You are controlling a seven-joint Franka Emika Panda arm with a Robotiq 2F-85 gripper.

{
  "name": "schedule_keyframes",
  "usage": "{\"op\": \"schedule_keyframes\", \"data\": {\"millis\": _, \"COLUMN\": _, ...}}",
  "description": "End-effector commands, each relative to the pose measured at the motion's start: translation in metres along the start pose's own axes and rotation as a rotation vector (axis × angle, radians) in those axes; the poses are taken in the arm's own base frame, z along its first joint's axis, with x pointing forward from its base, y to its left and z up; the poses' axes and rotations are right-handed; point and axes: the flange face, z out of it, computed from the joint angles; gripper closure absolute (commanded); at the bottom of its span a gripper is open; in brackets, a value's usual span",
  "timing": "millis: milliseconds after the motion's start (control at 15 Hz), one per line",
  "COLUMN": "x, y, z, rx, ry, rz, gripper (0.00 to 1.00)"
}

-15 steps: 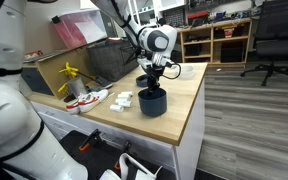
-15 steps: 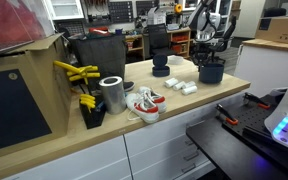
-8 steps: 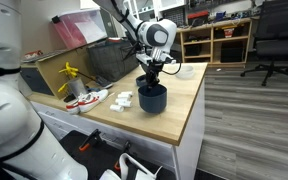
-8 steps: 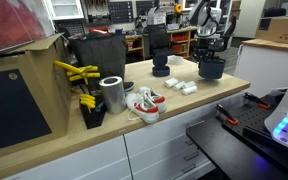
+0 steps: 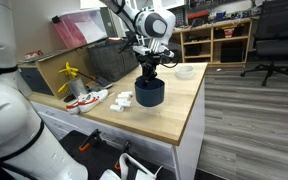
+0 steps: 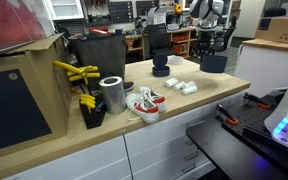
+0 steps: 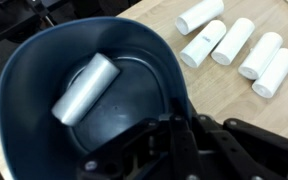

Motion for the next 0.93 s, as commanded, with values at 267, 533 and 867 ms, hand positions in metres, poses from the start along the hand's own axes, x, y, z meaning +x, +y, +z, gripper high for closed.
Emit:
{"op": "schedule_keyframes", "data": {"millis": 267, "x": -0.0031, "y": -0.0015, "z": -0.006, "rx": -0.018, "ry": -0.062, "rz": 0.019, "gripper": 0.99}}
{"op": "schedule_keyframes", "data": {"millis": 533, "x": -0.0034, "y": -0.0032, "z": -0.0071, "rx": -0.012, "ry": -0.019, "rz": 0.008, "gripper": 0.99}}
{"op": "schedule_keyframes", "data": {"millis": 867, "x": 0.0005, "y": -0.0082, "z": -0.0141, "rx": -0.006, "ry": 0.139, "rz": -0.021, "gripper": 0.99}}
